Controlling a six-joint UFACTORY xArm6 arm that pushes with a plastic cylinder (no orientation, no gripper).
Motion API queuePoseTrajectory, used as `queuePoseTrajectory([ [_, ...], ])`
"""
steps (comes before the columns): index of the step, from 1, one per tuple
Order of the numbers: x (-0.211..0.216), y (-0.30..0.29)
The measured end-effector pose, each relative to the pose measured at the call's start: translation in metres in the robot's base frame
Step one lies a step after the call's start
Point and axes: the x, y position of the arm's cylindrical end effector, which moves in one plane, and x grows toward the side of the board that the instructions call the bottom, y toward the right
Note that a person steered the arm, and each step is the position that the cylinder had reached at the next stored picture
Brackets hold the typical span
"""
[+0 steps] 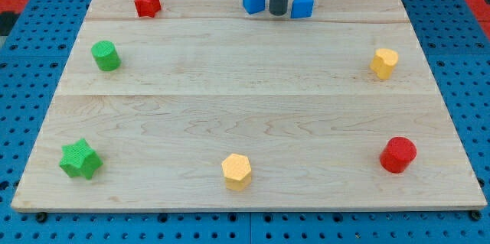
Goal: Push the blue triangle towards the top right
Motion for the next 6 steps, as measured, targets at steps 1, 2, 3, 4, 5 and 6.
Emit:
queuePoseTrajectory([
  [1,-0.021,0.0],
  [2,-0.031,0.009],
  [3,-0.022,0.033],
  [4,0.005,0.035],
  [5,0.007,0.046],
  [6,-0.003,0.059],
])
